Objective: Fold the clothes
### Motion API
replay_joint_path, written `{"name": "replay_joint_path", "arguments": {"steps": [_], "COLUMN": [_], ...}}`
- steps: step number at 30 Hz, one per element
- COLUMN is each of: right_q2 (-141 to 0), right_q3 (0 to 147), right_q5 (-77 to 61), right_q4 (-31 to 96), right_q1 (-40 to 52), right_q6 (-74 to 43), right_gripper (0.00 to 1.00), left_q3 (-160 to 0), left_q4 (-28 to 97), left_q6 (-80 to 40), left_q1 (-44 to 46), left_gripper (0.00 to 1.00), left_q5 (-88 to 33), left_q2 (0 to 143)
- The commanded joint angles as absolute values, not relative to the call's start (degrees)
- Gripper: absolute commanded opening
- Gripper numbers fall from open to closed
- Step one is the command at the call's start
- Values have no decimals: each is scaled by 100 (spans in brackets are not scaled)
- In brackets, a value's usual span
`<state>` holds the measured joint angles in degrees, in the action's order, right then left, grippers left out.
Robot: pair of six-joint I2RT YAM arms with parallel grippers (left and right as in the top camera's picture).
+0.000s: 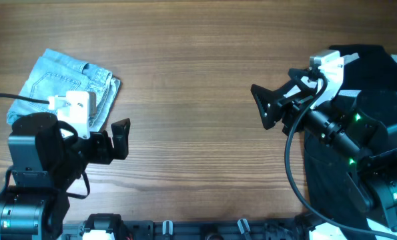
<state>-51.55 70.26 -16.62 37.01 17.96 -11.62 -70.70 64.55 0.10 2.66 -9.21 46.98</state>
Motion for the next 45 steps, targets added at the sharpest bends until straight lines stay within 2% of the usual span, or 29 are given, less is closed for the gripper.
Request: {"name": "replay_joint_path", "arguments": {"steps": [1, 12, 14, 16, 22, 24, 27, 31, 34, 39, 45], "right_q2": [-5190, -5190, -5190, -5148, -4595, -4543, -4034, -2775, -1588, -25, -16], "right_q3": [7028, 7028, 7028, 7028, 7006, 6895, 6042, 3876, 2558, 1433, 443], "right_q5": [-1586, -1675, -1688, -1194, -1135, -825, -489, -639, -635, -464, -377], "right_q4": [3695, 3745, 4112, 4193, 3857, 3820, 3214, 1966, 1778, 1599, 805], "right_q1": [1793, 1793, 1793, 1793, 1793, 1793, 1662, 1334, 1326, 1326, 1326], "right_q6": [-1066, -1074, -1229, -1125, 622, 867, 886, 884, 888, 880, 888], "right_gripper": [100, 100, 100, 100, 100, 100, 100, 100, 100, 100, 100], "left_q3": [-7148, -7148, -7148, -7148, -7148, -7148, -7148, -7148, -7148, -7148, -7148], "left_q4": [6462, 6462, 6462, 6462, 6462, 6462, 6462, 6462, 6462, 6462, 6462], "left_q6": [-47, -47, -47, -47, -47, -47, -47, -47, -47, -47, -47], "left_q1": [301, 301, 301, 301, 301, 301, 301, 301, 301, 301, 301], "left_gripper": [100, 100, 100, 100, 100, 100, 100, 100, 100, 100, 100], "left_q5": [-867, -867, -867, -867, -867, -867, -867, -867, -867, -867, -867], "left_q2": [4705, 4705, 4703, 4705, 4703, 4705, 4705, 4705, 4703, 4705, 4703]}}
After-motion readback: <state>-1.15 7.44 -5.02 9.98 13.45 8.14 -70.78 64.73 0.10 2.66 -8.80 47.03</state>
